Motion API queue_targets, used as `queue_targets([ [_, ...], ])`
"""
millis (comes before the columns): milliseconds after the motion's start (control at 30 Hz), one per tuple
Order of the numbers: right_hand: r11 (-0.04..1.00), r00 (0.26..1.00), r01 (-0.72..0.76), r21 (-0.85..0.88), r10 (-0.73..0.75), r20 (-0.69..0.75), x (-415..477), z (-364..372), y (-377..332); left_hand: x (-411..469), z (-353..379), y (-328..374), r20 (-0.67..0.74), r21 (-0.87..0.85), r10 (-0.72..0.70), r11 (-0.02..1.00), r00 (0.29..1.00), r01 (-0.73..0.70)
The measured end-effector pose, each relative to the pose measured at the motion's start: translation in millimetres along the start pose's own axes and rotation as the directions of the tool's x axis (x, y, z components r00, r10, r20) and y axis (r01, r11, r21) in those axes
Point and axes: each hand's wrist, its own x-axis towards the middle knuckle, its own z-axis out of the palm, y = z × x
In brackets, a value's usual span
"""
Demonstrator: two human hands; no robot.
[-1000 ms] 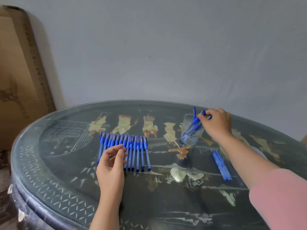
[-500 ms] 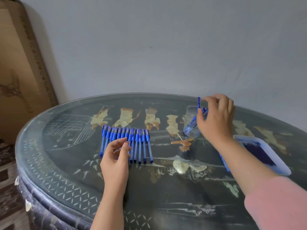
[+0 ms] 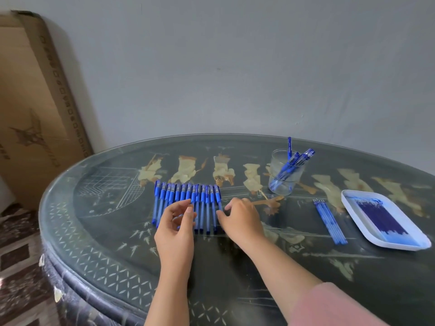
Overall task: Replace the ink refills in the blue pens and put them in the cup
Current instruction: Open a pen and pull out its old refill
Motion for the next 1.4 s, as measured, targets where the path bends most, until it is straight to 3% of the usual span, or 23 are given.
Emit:
queue_targets([
  [367,0.992,0.992,-0.119,-0.027,0.118,-0.043,7.2,-7.6,3.7,-1.7,-0.9,0.6,0.011,-0.014,-0.014,1.000,1.000,0.015],
  [567,0.979,0.980,-0.127,0.159,0.149,-0.133,-11.3,-40.7,38.9,-5.0,-0.2,2.0,0.040,0.014,0.003,1.000,0.999,-0.004],
  [800,0.987,0.984,0.070,0.148,-0.043,-0.174,-61.4,-71.6,109.0,-36.3,13.5,7.3,0.146,0.049,0.042,0.998,0.988,-0.049],
  [900,0.984,0.983,0.145,0.106,-0.131,-0.132,-82.0,-80.9,126.9,-58.8,26.1,6.1,0.312,0.137,0.062,0.984,0.948,-0.110],
  [1067,0.968,0.966,0.232,0.099,-0.218,-0.138,-101.8,-88.8,143.3,-72.6,34.2,-2.9,0.580,0.309,0.146,0.871,0.801,-0.382],
  [1200,0.973,0.972,0.193,0.124,-0.172,-0.157,-110.8,-84.3,144.9,-72.2,34.1,-7.9,0.629,0.367,0.158,0.803,0.761,-0.470],
  [1400,0.963,0.957,0.268,-0.034,-0.270,-0.107,-111.0,-74.2,131.7,-72.4,35.5,-7.4,0.669,0.366,0.150,0.786,0.728,-0.498],
])
